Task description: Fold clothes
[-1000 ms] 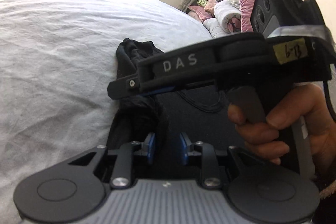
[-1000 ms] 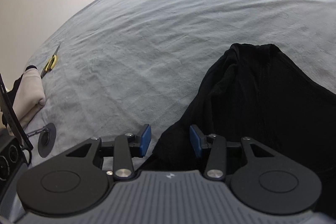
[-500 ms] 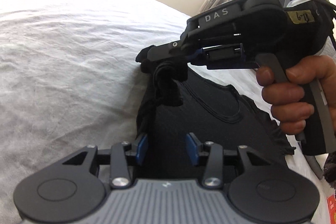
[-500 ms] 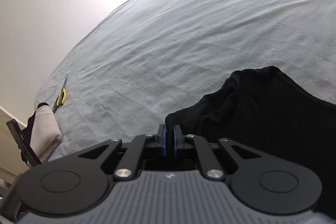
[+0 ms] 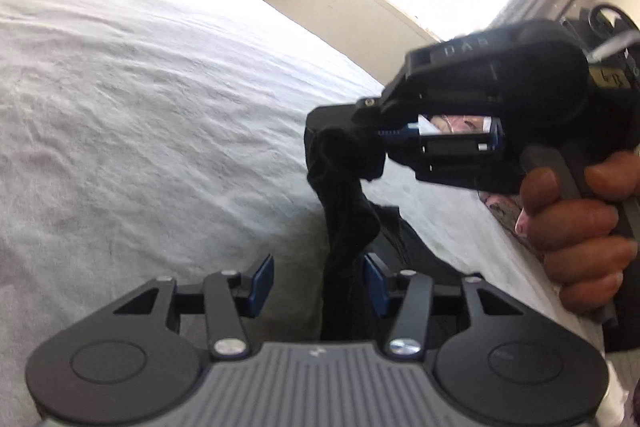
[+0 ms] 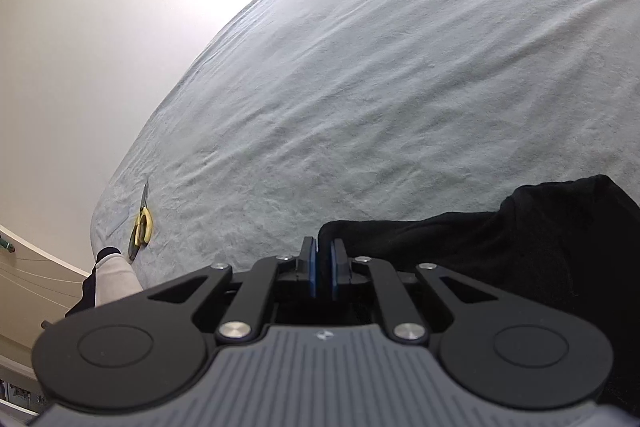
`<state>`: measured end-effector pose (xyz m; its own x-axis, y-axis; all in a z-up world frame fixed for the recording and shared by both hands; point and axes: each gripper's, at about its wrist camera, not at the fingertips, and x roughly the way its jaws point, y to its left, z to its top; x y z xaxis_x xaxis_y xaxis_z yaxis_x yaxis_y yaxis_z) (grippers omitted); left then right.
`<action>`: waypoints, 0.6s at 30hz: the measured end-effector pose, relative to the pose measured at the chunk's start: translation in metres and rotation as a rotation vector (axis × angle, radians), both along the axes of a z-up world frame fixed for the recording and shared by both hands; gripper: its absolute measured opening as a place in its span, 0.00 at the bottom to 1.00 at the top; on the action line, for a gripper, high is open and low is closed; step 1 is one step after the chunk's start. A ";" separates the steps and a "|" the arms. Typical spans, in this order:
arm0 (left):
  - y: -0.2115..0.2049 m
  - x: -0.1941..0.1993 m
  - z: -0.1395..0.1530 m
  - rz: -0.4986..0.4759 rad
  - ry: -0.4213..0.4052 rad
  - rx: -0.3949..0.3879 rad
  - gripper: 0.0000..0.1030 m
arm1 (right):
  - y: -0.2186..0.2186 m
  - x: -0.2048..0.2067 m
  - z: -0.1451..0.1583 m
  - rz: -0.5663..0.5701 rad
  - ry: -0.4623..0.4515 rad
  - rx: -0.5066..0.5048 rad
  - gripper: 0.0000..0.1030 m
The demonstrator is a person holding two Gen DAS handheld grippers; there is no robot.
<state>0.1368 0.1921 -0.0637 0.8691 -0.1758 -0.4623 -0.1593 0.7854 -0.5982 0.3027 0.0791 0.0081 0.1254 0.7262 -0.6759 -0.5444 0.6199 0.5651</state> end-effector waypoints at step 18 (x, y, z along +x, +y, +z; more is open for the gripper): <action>0.007 -0.012 -0.016 0.322 0.029 -0.020 0.05 | 0.052 0.014 -0.030 0.004 -0.008 0.021 0.08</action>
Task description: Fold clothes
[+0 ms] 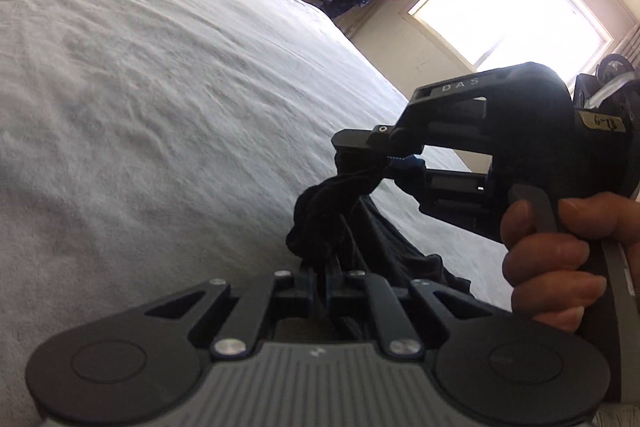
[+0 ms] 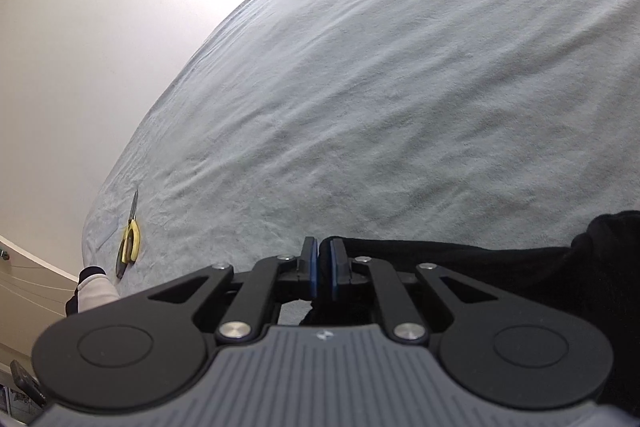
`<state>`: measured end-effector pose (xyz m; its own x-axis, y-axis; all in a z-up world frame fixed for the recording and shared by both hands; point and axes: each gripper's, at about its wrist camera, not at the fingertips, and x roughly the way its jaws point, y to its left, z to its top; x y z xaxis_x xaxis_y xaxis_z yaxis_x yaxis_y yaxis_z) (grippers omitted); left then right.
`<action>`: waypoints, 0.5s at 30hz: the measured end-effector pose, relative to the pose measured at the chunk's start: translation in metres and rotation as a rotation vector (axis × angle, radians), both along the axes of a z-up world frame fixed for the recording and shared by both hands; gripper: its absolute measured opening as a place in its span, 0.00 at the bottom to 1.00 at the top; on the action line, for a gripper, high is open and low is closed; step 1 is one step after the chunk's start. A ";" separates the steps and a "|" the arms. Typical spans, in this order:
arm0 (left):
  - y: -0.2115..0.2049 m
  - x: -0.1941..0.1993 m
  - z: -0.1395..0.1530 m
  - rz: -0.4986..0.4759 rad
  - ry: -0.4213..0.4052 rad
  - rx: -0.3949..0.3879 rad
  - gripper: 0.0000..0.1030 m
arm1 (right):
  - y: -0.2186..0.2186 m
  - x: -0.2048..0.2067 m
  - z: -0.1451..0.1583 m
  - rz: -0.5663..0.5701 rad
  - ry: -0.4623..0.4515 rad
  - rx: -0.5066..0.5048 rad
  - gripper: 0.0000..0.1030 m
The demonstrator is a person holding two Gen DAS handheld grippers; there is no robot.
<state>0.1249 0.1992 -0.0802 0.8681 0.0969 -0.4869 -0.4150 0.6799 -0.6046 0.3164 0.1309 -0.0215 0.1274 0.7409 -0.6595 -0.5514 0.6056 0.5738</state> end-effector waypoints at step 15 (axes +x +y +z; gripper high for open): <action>0.018 -0.011 0.011 0.121 0.028 0.025 0.28 | 0.043 0.012 -0.018 0.012 -0.055 -0.006 0.08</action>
<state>0.1141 0.2170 -0.0692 0.8354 0.2124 -0.5070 -0.5113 0.6389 -0.5748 0.3282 0.1736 -0.0392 0.1549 0.7388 -0.6559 -0.5892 0.6020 0.5389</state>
